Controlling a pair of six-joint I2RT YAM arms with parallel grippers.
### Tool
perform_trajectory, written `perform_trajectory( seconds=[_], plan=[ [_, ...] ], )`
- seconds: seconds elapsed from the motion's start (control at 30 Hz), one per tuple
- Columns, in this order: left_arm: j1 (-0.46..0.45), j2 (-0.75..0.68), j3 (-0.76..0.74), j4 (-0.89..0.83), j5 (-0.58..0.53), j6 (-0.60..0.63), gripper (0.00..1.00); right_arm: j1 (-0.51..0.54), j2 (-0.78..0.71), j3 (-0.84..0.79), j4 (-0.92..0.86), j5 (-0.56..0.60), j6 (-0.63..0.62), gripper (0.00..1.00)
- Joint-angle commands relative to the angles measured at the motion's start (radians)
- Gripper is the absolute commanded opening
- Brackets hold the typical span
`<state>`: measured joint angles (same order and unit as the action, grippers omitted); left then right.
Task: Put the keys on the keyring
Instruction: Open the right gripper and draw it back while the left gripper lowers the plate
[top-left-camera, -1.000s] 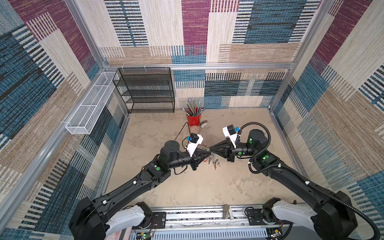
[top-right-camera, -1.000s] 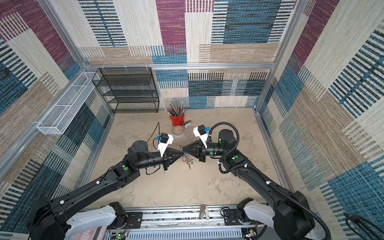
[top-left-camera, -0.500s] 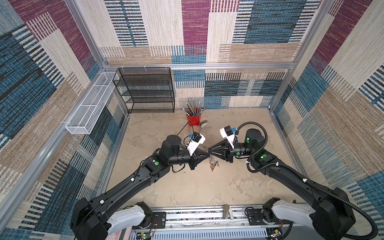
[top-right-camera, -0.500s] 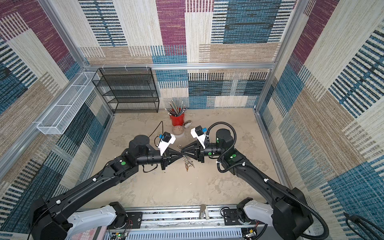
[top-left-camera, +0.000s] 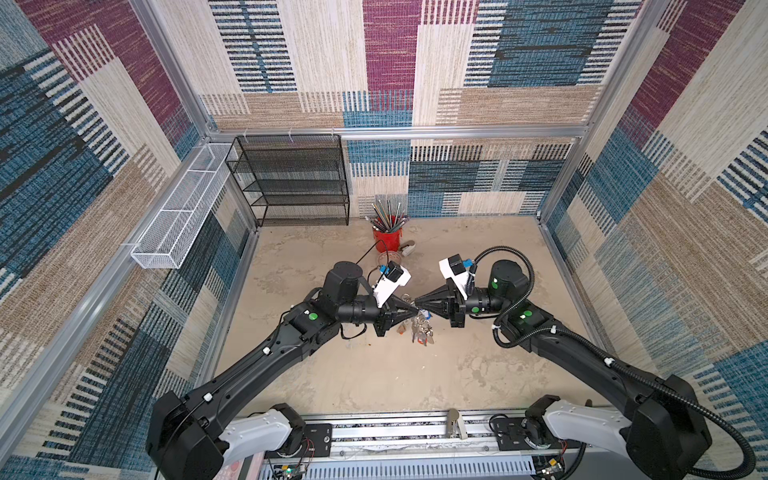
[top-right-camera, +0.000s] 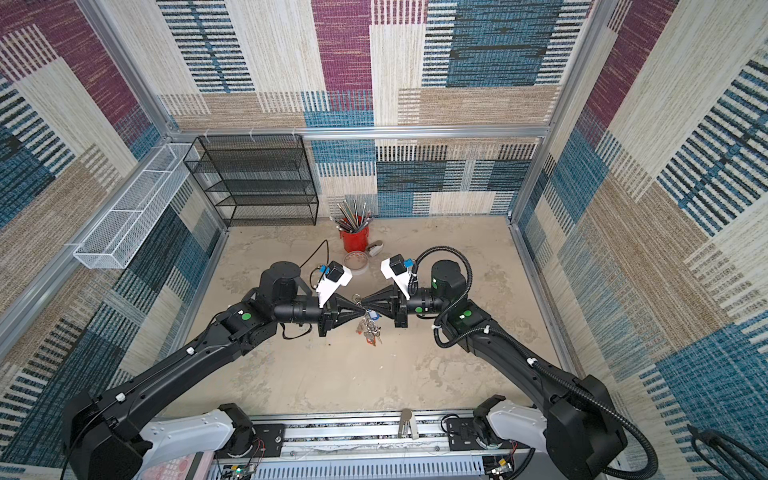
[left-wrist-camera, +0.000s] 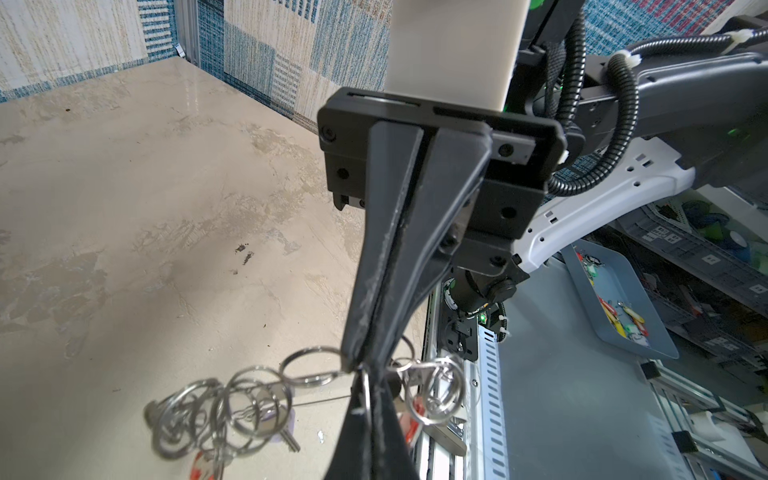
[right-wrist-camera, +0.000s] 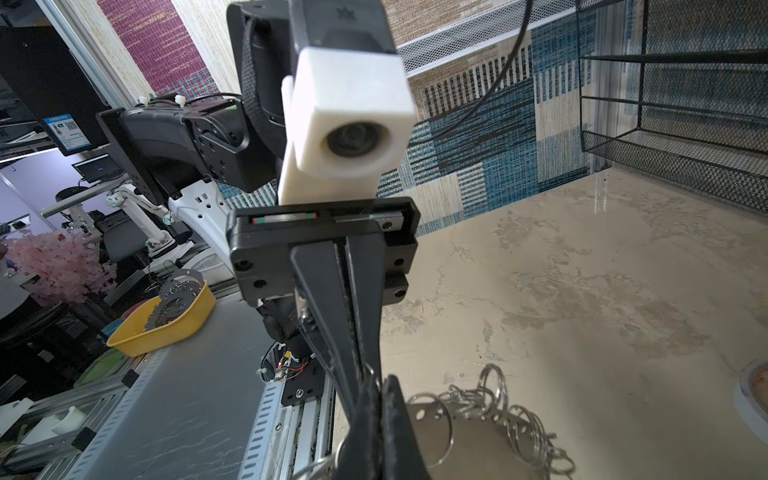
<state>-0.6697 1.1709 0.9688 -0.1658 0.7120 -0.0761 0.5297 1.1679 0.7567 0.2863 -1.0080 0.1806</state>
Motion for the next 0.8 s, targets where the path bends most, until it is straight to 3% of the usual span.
perform_trajectory(
  seconds=[0.0,0.23,0.77],
  plan=[
    [0.004,-0.004,0.029,0.095,0.044,0.045,0.0,0.004,-0.002,-0.013,-0.043,0.038,0.038,0.0],
    [0.005,0.001,0.064,-0.066,0.041,0.132,0.01,0.004,0.011,-0.011,-0.04,0.096,0.045,0.0],
    [0.009,0.047,0.118,-0.229,0.019,0.214,0.27,0.003,-0.003,-0.005,-0.056,0.187,0.035,0.0]
  ],
)
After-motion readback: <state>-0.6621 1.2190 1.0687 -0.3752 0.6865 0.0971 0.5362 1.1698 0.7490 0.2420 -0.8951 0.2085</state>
